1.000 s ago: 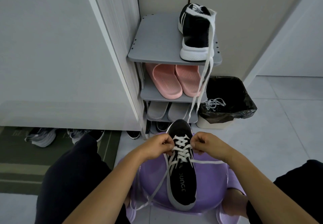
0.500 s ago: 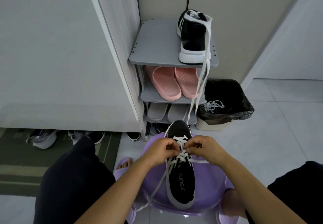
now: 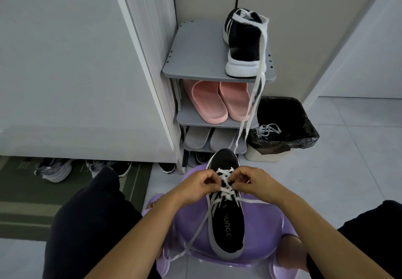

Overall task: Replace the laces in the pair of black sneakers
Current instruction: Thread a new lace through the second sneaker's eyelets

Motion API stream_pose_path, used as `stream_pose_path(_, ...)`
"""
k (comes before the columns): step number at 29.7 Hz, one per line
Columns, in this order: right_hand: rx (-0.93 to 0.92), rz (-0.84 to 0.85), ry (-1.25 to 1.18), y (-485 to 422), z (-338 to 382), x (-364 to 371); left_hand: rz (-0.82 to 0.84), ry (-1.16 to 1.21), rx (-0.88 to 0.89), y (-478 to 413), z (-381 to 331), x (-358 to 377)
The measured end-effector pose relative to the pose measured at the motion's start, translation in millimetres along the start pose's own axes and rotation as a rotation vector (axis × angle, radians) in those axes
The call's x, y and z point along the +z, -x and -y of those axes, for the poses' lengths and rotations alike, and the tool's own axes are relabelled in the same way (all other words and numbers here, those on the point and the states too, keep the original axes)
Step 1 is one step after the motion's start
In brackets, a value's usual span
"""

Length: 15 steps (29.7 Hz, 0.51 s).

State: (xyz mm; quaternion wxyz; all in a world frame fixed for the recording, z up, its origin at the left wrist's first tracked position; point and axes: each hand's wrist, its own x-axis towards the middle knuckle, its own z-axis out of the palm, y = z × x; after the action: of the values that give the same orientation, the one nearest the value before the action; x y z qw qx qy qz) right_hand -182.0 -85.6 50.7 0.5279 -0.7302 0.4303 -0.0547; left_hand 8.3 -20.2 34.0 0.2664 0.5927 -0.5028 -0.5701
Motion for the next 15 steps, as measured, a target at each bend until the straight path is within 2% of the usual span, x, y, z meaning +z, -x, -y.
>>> stream_pose_path(8, -0.016, -0.02, -0.084, 3.9, 0.3, 1.8, 0.045, -0.016, 0.001, -0.9, 5.9, 1.4)
stream_pose_path(15, 0.089, 0.134, -0.019, 2.7, 2.5, -6.4, 0.087, -0.087, -0.019, -1.4, -0.1, -4.3)
